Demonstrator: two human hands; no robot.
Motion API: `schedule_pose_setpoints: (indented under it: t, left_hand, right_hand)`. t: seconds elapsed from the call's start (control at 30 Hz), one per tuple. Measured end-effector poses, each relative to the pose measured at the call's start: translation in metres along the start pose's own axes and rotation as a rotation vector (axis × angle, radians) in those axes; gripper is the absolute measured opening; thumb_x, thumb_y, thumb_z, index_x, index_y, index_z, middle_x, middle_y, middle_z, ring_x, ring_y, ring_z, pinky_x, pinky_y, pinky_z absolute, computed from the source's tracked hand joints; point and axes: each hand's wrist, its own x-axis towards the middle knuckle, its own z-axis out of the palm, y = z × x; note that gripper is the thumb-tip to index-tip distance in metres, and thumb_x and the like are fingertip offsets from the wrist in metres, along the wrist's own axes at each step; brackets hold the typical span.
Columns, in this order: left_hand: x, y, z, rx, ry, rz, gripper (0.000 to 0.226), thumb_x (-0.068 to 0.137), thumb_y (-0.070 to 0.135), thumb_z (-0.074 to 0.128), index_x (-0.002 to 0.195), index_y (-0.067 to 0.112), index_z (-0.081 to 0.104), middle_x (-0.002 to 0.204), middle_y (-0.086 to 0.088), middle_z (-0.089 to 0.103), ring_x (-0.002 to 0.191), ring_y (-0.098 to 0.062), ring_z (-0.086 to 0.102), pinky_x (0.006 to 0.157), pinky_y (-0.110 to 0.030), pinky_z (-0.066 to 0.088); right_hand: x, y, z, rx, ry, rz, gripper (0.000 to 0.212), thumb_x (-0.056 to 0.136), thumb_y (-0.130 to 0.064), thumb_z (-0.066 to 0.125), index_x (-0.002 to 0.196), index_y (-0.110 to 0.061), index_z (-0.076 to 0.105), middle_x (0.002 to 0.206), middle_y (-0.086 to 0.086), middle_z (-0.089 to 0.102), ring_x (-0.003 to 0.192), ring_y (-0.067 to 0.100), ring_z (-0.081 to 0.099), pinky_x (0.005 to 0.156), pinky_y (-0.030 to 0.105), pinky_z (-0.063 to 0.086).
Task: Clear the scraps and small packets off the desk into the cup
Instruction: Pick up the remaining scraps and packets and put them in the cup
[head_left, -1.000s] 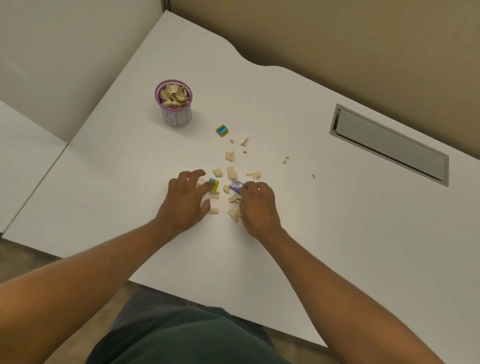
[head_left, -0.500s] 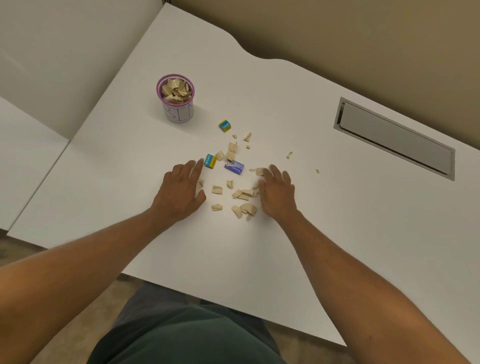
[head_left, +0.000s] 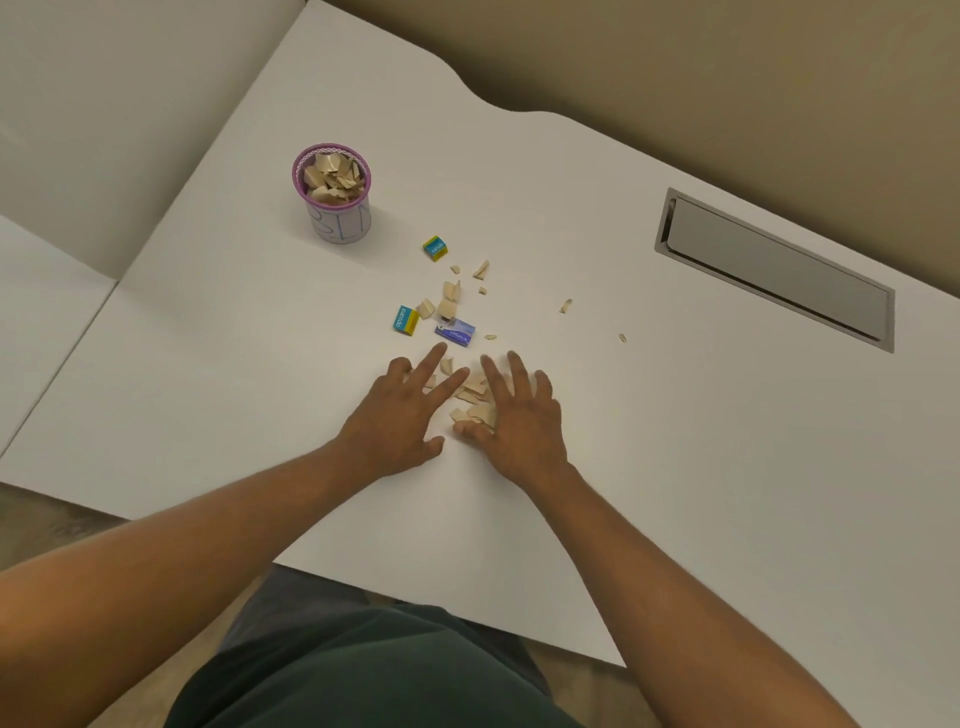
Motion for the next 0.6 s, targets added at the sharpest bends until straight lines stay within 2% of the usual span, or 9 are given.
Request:
schedule_pose_setpoints:
  t: [0.07, 0.17, 0.27, 0.33, 0.43, 0.5, 0.6]
  left_hand:
    - [0.006, 0.004, -0.002, 0.072, -0.018, 0.021, 0.092, 0.089, 0.056, 0.065, 0.166, 0.034, 0.020, 0.175, -0.007, 0.011, 0.125, -0.036, 0.043, 0.098, -0.044, 0.051]
    - [0.015, 0.013, -0.006, 0.130, -0.082, -0.002, 0.081, 0.095, 0.051, 0.059, 0.164, 0.032, 0.022, 0.171, -0.005, 0.020, 0.128, -0.036, 0.043, 0.099, -0.041, 0.052]
    - [0.019, 0.022, -0.011, 0.102, -0.077, -0.038, 0.062, 0.099, 0.030, 0.059, 0.157, 0.025, 0.040, 0.160, -0.006, 0.037, 0.127, -0.032, 0.044, 0.090, -0.035, 0.056]
    - [0.022, 0.025, -0.014, 0.092, -0.075, -0.033, 0.048, 0.101, 0.019, 0.058, 0.148, 0.021, 0.054, 0.149, -0.007, 0.048, 0.124, -0.028, 0.047, 0.085, -0.032, 0.055]
    - [0.027, 0.025, -0.016, 0.205, -0.147, 0.029, 0.032, 0.102, 0.014, 0.061, 0.135, 0.016, 0.065, 0.138, -0.008, 0.056, 0.121, -0.025, 0.051, 0.090, -0.032, 0.056]
    - [0.030, 0.022, -0.017, 0.227, -0.188, 0.053, 0.028, 0.102, 0.010, 0.063, 0.130, 0.013, 0.067, 0.132, -0.009, 0.058, 0.119, -0.025, 0.054, 0.093, -0.036, 0.057]
    - [0.037, 0.018, -0.017, 0.063, -0.171, -0.030, 0.024, 0.104, 0.013, 0.060, 0.126, 0.012, 0.071, 0.127, -0.009, 0.063, 0.115, -0.024, 0.058, 0.096, -0.035, 0.054]
  right_hand:
    - [0.001, -0.004, 0.003, -0.059, -0.031, -0.004, 0.088, 0.087, -0.071, 0.054, 0.157, -0.042, 0.009, 0.168, -0.002, 0.007, 0.139, 0.036, 0.029, 0.102, 0.050, 0.046]
    - [0.003, -0.008, 0.006, -0.110, -0.042, -0.006, 0.074, 0.096, -0.054, 0.056, 0.158, -0.037, 0.018, 0.167, 0.002, 0.013, 0.132, 0.033, 0.036, 0.096, 0.042, 0.049]
    - [0.000, -0.014, 0.007, -0.046, -0.022, -0.064, 0.055, 0.102, -0.027, 0.055, 0.153, -0.029, 0.034, 0.161, 0.004, 0.026, 0.129, 0.030, 0.039, 0.089, 0.036, 0.051]
    - [-0.004, -0.018, 0.007, 0.014, 0.012, -0.084, 0.047, 0.099, -0.016, 0.057, 0.144, -0.023, 0.046, 0.150, 0.005, 0.038, 0.123, 0.028, 0.042, 0.083, 0.034, 0.051]
    - [-0.008, -0.020, 0.004, 0.124, 0.047, -0.068, 0.030, 0.095, -0.011, 0.062, 0.124, -0.015, 0.060, 0.131, 0.008, 0.051, 0.115, 0.027, 0.048, 0.081, 0.035, 0.053]
    - [-0.006, -0.019, 0.003, 0.086, 0.067, -0.087, 0.021, 0.093, -0.010, 0.060, 0.113, -0.013, 0.065, 0.121, 0.007, 0.055, 0.108, 0.025, 0.050, 0.074, 0.032, 0.048]
    - [0.001, -0.014, 0.001, 0.054, 0.071, -0.121, 0.023, 0.091, -0.005, 0.054, 0.106, -0.012, 0.071, 0.110, 0.006, 0.059, 0.102, 0.025, 0.053, 0.068, 0.029, 0.040]
